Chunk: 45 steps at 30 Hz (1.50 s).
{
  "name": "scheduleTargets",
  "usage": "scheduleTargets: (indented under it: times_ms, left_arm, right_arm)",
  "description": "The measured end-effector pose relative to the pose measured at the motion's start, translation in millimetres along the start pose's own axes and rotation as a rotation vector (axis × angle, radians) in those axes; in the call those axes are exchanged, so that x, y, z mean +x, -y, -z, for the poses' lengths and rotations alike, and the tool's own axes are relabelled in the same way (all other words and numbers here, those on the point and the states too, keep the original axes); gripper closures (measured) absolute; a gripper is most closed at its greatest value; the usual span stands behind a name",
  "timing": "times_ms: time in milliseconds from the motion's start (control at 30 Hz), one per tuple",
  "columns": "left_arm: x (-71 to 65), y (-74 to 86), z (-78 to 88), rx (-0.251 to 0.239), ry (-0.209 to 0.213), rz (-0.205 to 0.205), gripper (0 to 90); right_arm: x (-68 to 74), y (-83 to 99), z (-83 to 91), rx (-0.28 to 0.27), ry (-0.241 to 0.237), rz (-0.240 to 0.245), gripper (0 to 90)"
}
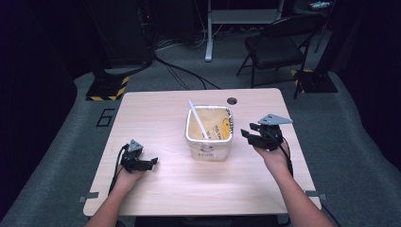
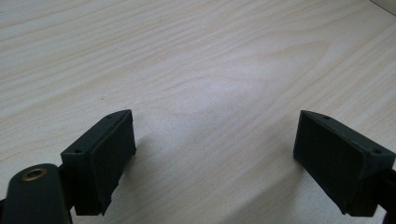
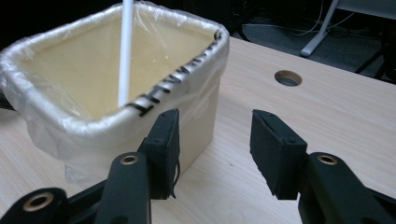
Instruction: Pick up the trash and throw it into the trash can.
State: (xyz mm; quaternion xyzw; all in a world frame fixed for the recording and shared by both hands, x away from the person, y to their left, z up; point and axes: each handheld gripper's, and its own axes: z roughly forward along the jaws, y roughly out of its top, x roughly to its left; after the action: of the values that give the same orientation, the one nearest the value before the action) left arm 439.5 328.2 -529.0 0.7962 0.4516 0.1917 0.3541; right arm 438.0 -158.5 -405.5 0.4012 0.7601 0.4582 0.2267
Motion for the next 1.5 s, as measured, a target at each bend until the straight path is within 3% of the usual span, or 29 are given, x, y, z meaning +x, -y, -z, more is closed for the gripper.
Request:
scheduleTargets:
  times_ms: [367, 1000, 1500]
  left_arm:
    - [0.3, 0.0, 0.2, 0.003, 0.0, -0.004, 12.4]
    - [0.0, 0.0, 0.0, 0.0, 0.0, 0.0, 12.4]
    - [-0.1, 0.0, 0.0, 0.0, -0.002, 0.002, 12.4]
  right_arm:
    - [-10.7, 28.7, 7.2, 0.019, 0.038, -0.031, 51.5]
    - [-22.3, 75.5, 4.4, 0.069, 0.078, -0.086, 50.4]
    - [-31.7, 100.5, -0.8, 0.115, 0.105, -0.108, 49.5]
